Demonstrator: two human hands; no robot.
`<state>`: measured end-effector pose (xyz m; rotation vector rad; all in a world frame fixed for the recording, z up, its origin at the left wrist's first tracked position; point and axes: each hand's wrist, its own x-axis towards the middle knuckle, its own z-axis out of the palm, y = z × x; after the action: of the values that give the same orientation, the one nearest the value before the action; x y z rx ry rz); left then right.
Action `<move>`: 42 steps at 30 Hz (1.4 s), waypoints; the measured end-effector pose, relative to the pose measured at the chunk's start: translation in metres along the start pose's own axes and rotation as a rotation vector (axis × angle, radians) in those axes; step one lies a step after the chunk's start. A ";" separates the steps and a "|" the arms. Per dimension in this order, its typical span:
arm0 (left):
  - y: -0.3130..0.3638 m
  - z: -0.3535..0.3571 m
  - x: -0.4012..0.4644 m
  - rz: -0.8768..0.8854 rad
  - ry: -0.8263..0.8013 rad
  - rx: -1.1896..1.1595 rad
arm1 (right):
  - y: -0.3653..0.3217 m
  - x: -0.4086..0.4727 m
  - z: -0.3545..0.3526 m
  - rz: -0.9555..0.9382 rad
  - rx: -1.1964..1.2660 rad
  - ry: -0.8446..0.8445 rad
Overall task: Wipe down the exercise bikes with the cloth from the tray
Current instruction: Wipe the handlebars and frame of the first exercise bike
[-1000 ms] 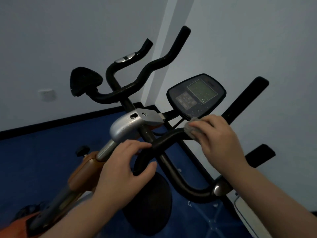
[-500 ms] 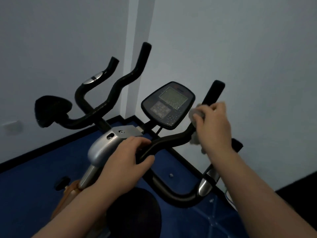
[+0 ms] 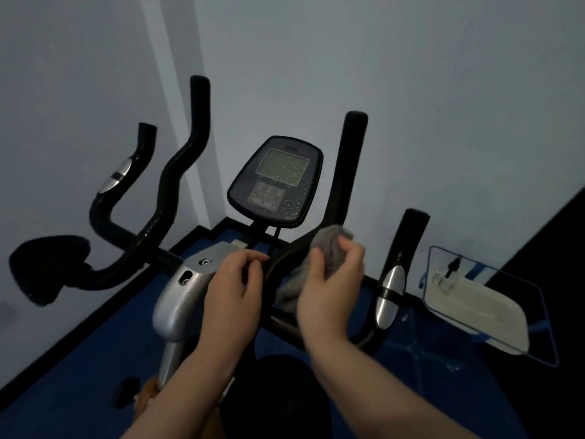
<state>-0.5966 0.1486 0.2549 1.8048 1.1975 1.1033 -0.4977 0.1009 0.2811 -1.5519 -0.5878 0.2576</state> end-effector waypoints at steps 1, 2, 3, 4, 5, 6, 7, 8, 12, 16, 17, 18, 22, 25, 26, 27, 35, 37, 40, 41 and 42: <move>0.000 0.000 0.000 0.000 -0.010 -0.003 | 0.003 -0.009 -0.002 0.001 0.022 -0.030; 0.000 0.000 0.000 -0.002 -0.018 -0.006 | 0.002 -0.009 -0.005 0.008 0.041 -0.048; 0.000 0.000 0.000 -0.007 -0.024 -0.008 | 0.000 -0.002 -0.009 -0.002 0.062 -0.045; 0.001 0.000 -0.001 -0.010 -0.027 -0.009 | -0.004 0.011 -0.012 -0.030 0.074 -0.023; 0.001 0.000 -0.001 -0.008 -0.026 -0.007 | -0.010 0.025 -0.016 -0.087 0.038 0.004; 0.001 0.000 -0.001 -0.005 -0.022 -0.005 | -0.018 0.036 -0.017 -0.153 -0.052 0.012; 0.001 0.000 -0.002 -0.004 -0.019 -0.007 | -0.020 0.041 -0.015 -0.208 -0.168 0.003; 0.000 0.001 -0.002 -0.007 -0.022 -0.011 | -0.018 0.040 -0.013 -0.246 -0.262 -0.017; 0.001 -0.001 -0.002 0.016 -0.048 -0.017 | -0.009 0.025 -0.013 -0.345 -0.304 -0.140; 0.003 -0.001 0.003 0.041 -0.075 0.014 | -0.032 0.081 -0.018 -0.403 -0.270 -0.102; 0.005 -0.001 0.006 0.040 -0.092 0.016 | -0.032 0.084 -0.015 -0.378 -0.270 -0.091; 0.008 0.000 0.011 0.043 -0.110 0.008 | -0.028 0.080 -0.012 -0.349 -0.277 -0.082; 0.028 0.011 0.040 0.074 -0.166 -0.075 | -0.010 0.068 -0.013 -0.352 -0.293 -0.080; 0.041 0.030 0.056 0.047 -0.202 -0.066 | -0.033 0.098 -0.009 -0.349 -0.339 -0.068; 0.042 0.035 0.058 0.031 -0.215 -0.036 | -0.037 0.101 -0.007 -0.361 -0.360 -0.054; 0.042 0.038 0.058 0.015 -0.230 -0.001 | -0.035 0.097 -0.005 -0.384 -0.394 -0.057; 0.042 0.037 0.052 0.104 -0.252 0.245 | -0.039 0.107 -0.023 -0.502 -0.536 -0.251; 0.042 0.037 0.050 0.093 -0.260 0.234 | -0.043 0.111 -0.016 -0.498 -0.514 -0.200; 0.040 0.036 0.049 0.104 -0.269 0.239 | -0.018 0.078 -0.025 -0.468 -0.436 -0.180; 0.040 0.036 0.048 0.111 -0.270 0.243 | -0.015 0.070 -0.030 -0.463 -0.405 -0.198; 0.041 0.036 0.048 0.118 -0.270 0.249 | -0.018 0.071 -0.035 -0.469 -0.388 -0.208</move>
<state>-0.5392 0.1774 0.2895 2.1593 1.1147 0.7666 -0.4244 0.1068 0.3146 -1.7118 -1.1982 -0.0600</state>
